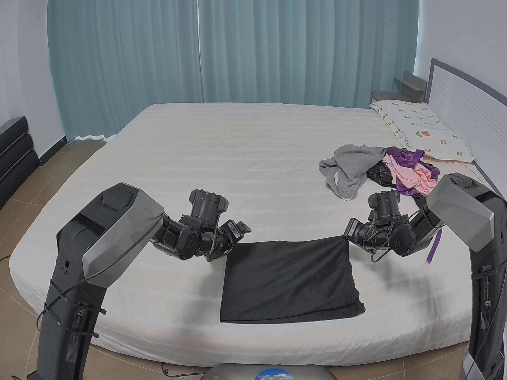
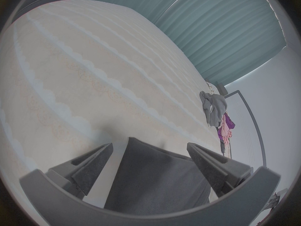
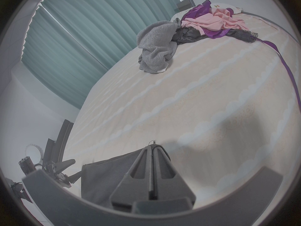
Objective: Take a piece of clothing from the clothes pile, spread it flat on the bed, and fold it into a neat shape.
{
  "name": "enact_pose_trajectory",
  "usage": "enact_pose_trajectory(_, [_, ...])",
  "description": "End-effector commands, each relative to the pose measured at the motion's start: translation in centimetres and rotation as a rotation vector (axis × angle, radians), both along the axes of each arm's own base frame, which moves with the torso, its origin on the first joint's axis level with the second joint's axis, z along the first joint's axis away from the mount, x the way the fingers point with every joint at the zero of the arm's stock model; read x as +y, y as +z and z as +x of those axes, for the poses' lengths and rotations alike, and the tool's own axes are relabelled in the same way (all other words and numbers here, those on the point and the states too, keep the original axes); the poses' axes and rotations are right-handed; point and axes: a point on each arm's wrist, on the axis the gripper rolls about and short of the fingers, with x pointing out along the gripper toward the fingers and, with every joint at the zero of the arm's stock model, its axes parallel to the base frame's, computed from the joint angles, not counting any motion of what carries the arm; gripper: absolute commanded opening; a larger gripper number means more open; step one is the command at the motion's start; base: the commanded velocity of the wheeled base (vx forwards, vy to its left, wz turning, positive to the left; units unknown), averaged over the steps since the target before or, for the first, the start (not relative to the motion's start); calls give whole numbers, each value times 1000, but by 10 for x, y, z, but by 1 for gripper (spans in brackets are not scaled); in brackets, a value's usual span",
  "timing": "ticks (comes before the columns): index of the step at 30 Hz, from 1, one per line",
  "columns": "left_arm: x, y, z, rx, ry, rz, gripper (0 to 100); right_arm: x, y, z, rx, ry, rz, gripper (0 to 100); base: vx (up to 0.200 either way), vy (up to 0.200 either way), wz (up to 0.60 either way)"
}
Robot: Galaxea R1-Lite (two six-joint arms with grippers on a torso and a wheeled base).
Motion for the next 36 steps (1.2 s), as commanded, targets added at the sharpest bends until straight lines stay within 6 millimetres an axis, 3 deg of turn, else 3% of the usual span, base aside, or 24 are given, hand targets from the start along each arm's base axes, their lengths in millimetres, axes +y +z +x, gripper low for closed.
enact_pose_trajectory(1, [-3, -11, 6, 5, 4, 6, 100, 2, 0, 0, 0, 6, 1, 0, 0, 0, 0])
enact_pose_trajectory(2, [-3, -10, 7, 0, 5, 3, 100, 3, -1, 0, 1, 7, 0, 0, 0, 0, 0])
enact_pose_trajectory(3, [-4, -11, 7, 0, 5, 3, 0, 3, -1, 0, 0, 7, 1, 0, 0, 0, 0])
enact_pose_trajectory(24, [1, -10, 11, -12, 105, 1, 0, 0, -4, 4, -4, -6, -2, 0, 0, 0, 0])
enact_pose_trajectory(33, [0, -11, 9, -4, 98, -1, 0, 7, -14, 8, -1, -8, -22, 0, 0, 0, 0])
enact_pose_trajectory(34, [0, -11, 9, -4, 97, -2, 100, 8, -13, 8, -5, -7, -19, 100, 0, 0, 0])
enact_pose_trajectory(36, [0, -10, 10, -5, 98, -6, 100, 7, -9, 6, -3, -6, -8, 100, 0, 0, 0])
